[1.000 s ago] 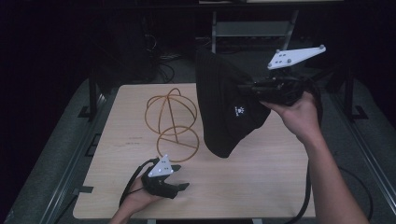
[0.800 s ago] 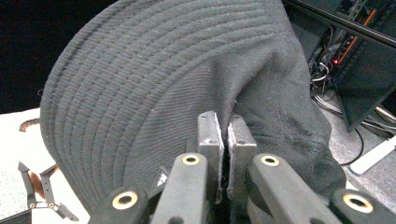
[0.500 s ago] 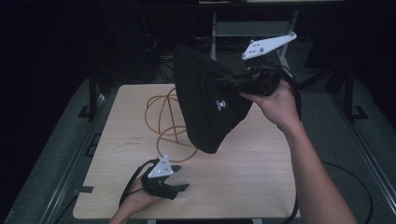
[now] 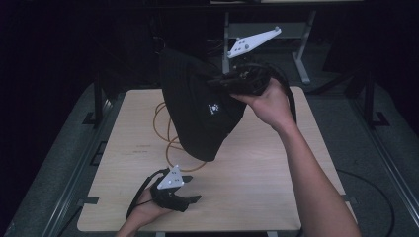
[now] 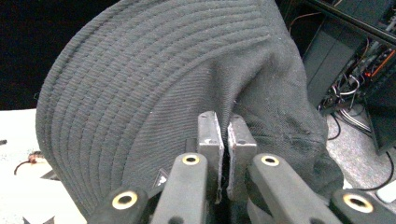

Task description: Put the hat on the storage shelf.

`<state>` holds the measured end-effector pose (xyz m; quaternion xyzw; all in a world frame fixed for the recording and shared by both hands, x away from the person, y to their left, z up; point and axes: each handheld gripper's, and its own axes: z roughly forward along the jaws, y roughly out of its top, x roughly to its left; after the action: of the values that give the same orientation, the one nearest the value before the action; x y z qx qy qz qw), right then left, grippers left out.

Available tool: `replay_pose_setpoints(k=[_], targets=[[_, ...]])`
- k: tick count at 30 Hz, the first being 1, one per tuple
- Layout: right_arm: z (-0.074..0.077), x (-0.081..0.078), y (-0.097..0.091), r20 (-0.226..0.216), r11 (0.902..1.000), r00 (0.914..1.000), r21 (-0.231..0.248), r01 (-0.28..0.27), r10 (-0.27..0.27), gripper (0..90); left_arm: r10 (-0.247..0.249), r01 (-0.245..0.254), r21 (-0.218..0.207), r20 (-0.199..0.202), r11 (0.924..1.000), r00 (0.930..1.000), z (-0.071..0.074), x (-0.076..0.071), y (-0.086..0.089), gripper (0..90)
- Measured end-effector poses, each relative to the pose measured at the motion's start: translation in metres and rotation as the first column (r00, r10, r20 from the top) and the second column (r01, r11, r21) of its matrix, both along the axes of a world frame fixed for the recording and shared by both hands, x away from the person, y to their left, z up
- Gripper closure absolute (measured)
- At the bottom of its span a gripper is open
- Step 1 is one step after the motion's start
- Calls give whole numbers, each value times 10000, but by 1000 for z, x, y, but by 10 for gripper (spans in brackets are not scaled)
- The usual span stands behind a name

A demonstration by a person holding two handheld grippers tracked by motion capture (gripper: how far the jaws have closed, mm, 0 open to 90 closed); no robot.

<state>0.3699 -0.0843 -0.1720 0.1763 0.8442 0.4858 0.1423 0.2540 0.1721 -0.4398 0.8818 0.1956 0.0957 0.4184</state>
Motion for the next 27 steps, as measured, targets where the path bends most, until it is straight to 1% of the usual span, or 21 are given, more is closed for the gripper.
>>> replay_pose_setpoints(k=[3, 6, 8, 9, 11, 12, 14, 15, 18, 21, 22, 25, 26, 27], targets=[[1, 2, 8, 45, 9999, 10000, -86, -83, 83, 868, -55, 55, 30, 1, 10000, 10000, 0, 0, 0, 304], [2, 4, 18, 100, 9998, 9997, -64, -201, 202, 868, -114, 114, 48, -51, 9999, 9999, -1, 0, -2, 304], [2, 5, 25, 49, 9997, 9997, -35, -242, 243, 867, -167, 167, 87, -14, 9998, 9999, -1, -1, -3, 304], [1, 8, 32, 76, 9995, 9995, -25, -304, 304, 867, -202, 202, 59, -28, 9998, 9998, -1, -1, -3, 304], [0, 9, 36, 42, 9995, 9995, 9, -317, 317, 867, -240, 240, 128, -27, 9996, 9997, 0, -1, -3, 304], [-1, 10, 39, 27, 9994, 9994, 13, -344, 344, 867, -214, 215, 46, -64, 9998, 9998, -1, -1, -4, 304], [-3, 12, 47, -14, 9992, 9992, 39, -405, 405, 867, -226, 226, 40, -83, 9997, 9997, -1, -2, -4, 304], [-3, 12, 50, -43, 9992, 9992, 27, -409, 409, 867, -286, 286, 159, -37, 9995, 9996, -1, -1, -4, 304], [-6, 16, 59, -79, 9990, 9990, 78, -440, 440, 866, -327, 327, 151, -34, 9994, 9995, -1, -2, -5, 304], [-8, 19, 68, -152, 9984, 9983, -28, -565, 565, 865, -355, 355, 167, -10, 9992, 9994, -1, -2, -6, 304], [-8, 19, 70, -172, 9983, 9982, -11, -581, 581, 865, -408, 408, 237, 6, 9989, 9992, 0, -2, -6, 304], [-10, 21, 79, -168, 9979, 9978, -116, -639, 637, 864, -447, 447, 210, 24, 9988, 9990, 0, -3, -8, 303], [-11, 22, 85, -166, 9973, 9973, -166, -720, 717, 863, -503, 501, 202, 61, 9985, 9987, 0, -2, -9, 302], [-11, 22, 85, -166, 9973, 9973, -166, -720, 717, 863, -494, 493, 197, 44, 9986, 9988, 0, -3, -9, 302]])
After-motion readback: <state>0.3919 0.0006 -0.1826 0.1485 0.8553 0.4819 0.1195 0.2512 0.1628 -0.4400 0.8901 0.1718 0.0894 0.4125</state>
